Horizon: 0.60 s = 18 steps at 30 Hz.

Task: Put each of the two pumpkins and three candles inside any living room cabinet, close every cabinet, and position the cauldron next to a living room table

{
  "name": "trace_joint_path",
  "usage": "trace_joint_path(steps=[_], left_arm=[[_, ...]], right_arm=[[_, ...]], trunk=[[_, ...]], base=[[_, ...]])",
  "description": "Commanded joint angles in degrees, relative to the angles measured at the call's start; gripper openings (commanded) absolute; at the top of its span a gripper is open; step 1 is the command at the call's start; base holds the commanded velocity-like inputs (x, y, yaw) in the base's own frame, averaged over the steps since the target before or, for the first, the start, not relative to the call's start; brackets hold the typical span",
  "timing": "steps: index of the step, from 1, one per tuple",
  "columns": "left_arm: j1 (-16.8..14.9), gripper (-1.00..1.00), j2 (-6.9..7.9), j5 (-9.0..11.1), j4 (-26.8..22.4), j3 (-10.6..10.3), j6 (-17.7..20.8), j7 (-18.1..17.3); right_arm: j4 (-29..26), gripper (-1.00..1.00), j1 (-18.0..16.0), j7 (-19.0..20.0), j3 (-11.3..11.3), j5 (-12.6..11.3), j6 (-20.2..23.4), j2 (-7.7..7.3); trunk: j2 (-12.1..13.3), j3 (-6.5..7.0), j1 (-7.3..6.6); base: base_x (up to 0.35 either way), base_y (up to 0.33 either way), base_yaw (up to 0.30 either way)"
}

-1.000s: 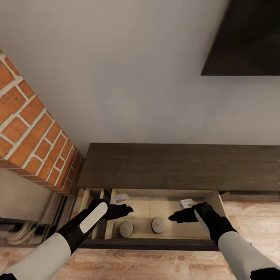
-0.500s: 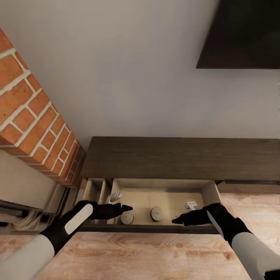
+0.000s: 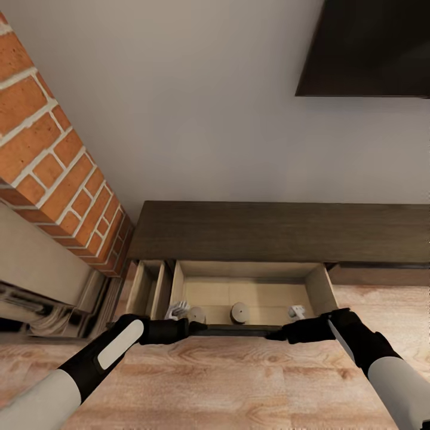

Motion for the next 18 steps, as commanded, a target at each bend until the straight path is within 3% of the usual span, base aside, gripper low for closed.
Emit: trace_joint_path(steps=[1, 13, 18], left_arm=[[0.0, 1.0, -0.07, -0.02, 0.0, 0.0, 0.01, 0.0], [0.0, 1.0, -0.28, -0.02, -0.01, -0.04, 0.12, 0.04], [0.0, 1.0, -0.26, -0.02, -0.02, -0.01, 0.06, 0.01]], right_arm=[[0.02, 1.0, 0.01, 0.31, 0.02, 0.02, -0.04, 0.06], [-0.04, 1.0, -0.01, 0.55, -0.06, 0.01, -0.31, 0.02], [-0.04, 1.0, 0.01, 0.55, -0.02, 0.01, -0.34, 0.03]], trunk=[[0.0, 0.0, 0.0], [0.0, 0.0, 0.0], [0.0, 0.0, 0.0]], base=[[-0.253, 0.0, 0.0], [-0.319, 0.0, 0.0], [-0.126, 0.0, 0.0]])
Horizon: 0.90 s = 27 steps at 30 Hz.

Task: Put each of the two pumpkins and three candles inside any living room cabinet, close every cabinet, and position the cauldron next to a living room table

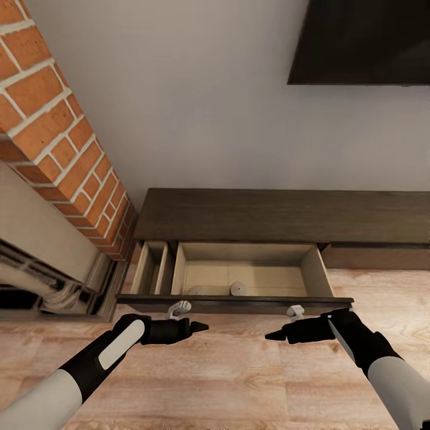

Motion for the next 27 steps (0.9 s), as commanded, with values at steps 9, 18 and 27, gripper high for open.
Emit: trace_joint_path(steps=[9, 18, 27], left_arm=[[0.0, 1.0, -0.27, 0.0, 0.01, -0.13, 0.16, -0.01], [0.09, 1.0, -0.86, -0.26, 8.32, -5.65, -0.03, 0.14], [0.09, 1.0, -3.97, -0.53, 13.58, -7.42, -0.28, -0.02]], right_arm=[[0.08, 1.0, 0.0, -0.07, 0.16, 0.28, -0.02, 0.3], [2.21, 1.0, 0.88, -0.63, 0.54, 11.04, -1.71, 0.56], [3.76, 1.0, 1.03, -0.47, 0.49, 12.45, -1.85, 0.52]], trunk=[[3.61, 1.62, -1.98], [7.22, 3.23, -3.95], [10.83, 4.85, -5.93]], base=[[-0.011, 0.0, 0.0], [0.0, 0.0, 0.0], [-0.08, 0.0, 0.0]])
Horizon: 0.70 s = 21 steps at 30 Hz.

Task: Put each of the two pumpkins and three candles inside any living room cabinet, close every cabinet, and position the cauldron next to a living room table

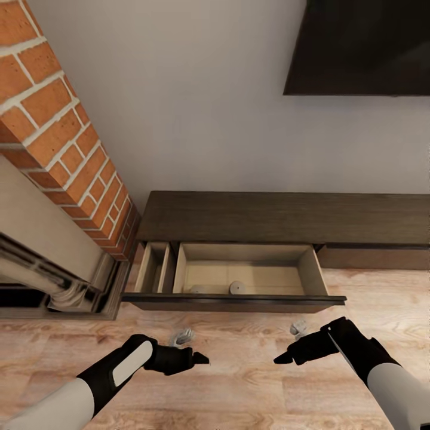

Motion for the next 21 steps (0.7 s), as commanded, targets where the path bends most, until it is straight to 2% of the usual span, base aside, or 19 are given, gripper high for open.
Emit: trace_joint_path(steps=[1, 7, 9, 10, 11, 13, 14, 16, 17, 18, 20, 21], left_arm=[[-0.01, 1.0, -0.62, -0.08, 0.76, -0.4, 0.0, 0.0], [0.06, 1.0, -1.7, -0.13, 2.74, -1.38, -0.08, 0.08], [0.22, 1.0, -2.16, -0.18, 5.47, -1.63, -0.25, 0.09], [0.3, 1.0, -3.38, -0.24, 10.27, -2.08, -1.7, 0.04], [0.34, 1.0, -6.32, -0.33, 17.39, -2.47, -6.66, 0.11], [0.41, 1.0, -7.66, -0.35, 20.16, -3.23, -8.09, 0.21], [0.68, 1.0, -9.04, -0.39, 22.72, -4.14, -9.13, 0.38], [1.26, 1.0, -11.99, -0.47, 28.39, -5.56, -12.97, 0.63], [1.41, 1.0, -12.87, -0.46, 30.41, -5.92, -15.2, 0.69], [1.87, 1.0, -13.97, -0.43, 33.83, -6.38, -19.23, 0.87], [2.86, 1.0, -14.19, -0.39, 35.3, -6.5, -20.45, 1.08], [3.07, 1.0, -14.19, -0.39, 35.46, -6.51, -20.58, 1.11]], right_arm=[[0.32, 1.0, 0.08, 0.06, 0.02, 0.01, 0.0, 0.0], [1.47, 1.0, 1.85, -0.07, 0.06, 0.18, 0.0, 0.04], [1.55, 1.0, 2.9, -0.62, 0.34, 0.7, 0.0, 0.34], [1.85, 1.0, 3.51, -2.28, 1.29, 2.35, 0.0, 1.23], [5.47, 1.0, 4.19, -8.39, 2.19, 5.72, -0.44, 1.98], [8.82, 1.0, 4.36, -12.71, 2.33, 6.32, -2.42, 2.1], [12.04, 1.0, 4.41, -15.93, 2.38, 6.54, -5.47, 2.57], [19.39, 1.0, 4.5, -23.46, 2.41, 6.71, -12.88, 4.6], [22.18, 1.0, 4.52, -27.48, 2.42, 6.69, -15.84, 5.61], [27.52, 1.0, 4.66, -40.75, 2.41, 6.37, -22.12, 7.83], [29.74, 1.0, 5.98, -49.67, 2.33, 6.13, -27.11, 9.46], [29.97, 1.0, 6.38, -51.0, 2.33, 6.09, -28.22, 9.75]], trunk=[[0.42, 0.19, -0.23], [2.82, 1.26, -1.54], [3.62, 1.62, -1.98], [4.03, 1.8, -2.2], [4.43, 1.98, -2.42], [5.23, 2.34, -2.86], [5.63, 2.52, -3.08], [6.43, 2.88, -3.52], [6.83, 3.06, -3.74], [7.23, 3.24, -3.96], [8.04, 3.6, -4.4], [8.44, 3.78, -4.62]], base=[[-0.058, 0.0, 0.0], [-0.019, 0.0, 0.0], [-0.003, 0.0, 0.0], [-0.001, 0.0, 0.0], [0.0, 0.0, 0.0], [0.0, 0.0, 0.0], [0.0, 0.0, 0.0], [0.0, 0.0, 0.0], [0.0, 0.0, 0.0], [0.0, 0.0, 0.0], [0.0, 0.0, 0.0], [0.0, 0.0, 0.0]])
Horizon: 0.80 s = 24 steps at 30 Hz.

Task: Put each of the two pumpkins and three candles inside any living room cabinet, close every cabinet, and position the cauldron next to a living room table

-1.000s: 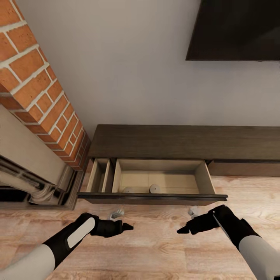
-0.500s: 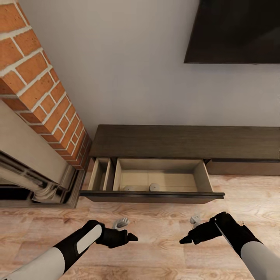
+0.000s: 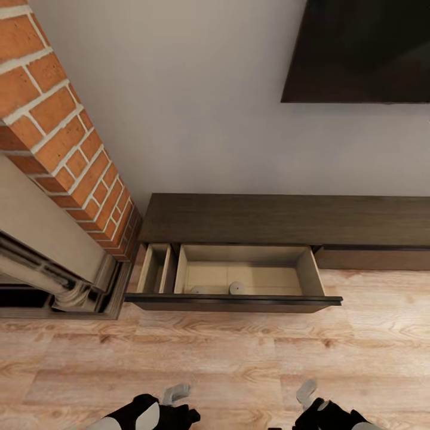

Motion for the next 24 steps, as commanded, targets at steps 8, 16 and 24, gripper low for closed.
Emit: trace_joint_path(steps=[8, 16, 24], left_arm=[[6.18, 1.0, 0.56, 4.35, 7.3, 0.76, -10.47, 27.92], [6.58, 1.0, 0.51, 5.51, 6.89, 0.85, -11.04, 29.13], [6.6, 1.0, 0.51, 5.54, 6.73, 0.85, -11.14, 29.05]], right_arm=[[1.47, 1.0, 6.68, -9.77, -1.1, -0.3, -13.73, 1.74], [1.53, 1.0, 10.05, -10.35, -1.31, -0.15, -22.94, 1.86], [1.53, 1.0, 10.47, -10.37, -1.31, -0.16, -23.91, 1.85]], trunk=[[3.22, 1.44, -1.76], [4.03, 2.22, -2.2], [4.43, 3.13, -2.42]], base=[[0.0, 0.0, 0.0], [0.0, 0.0, 0.0], [0.0, 0.0, 0.0]])
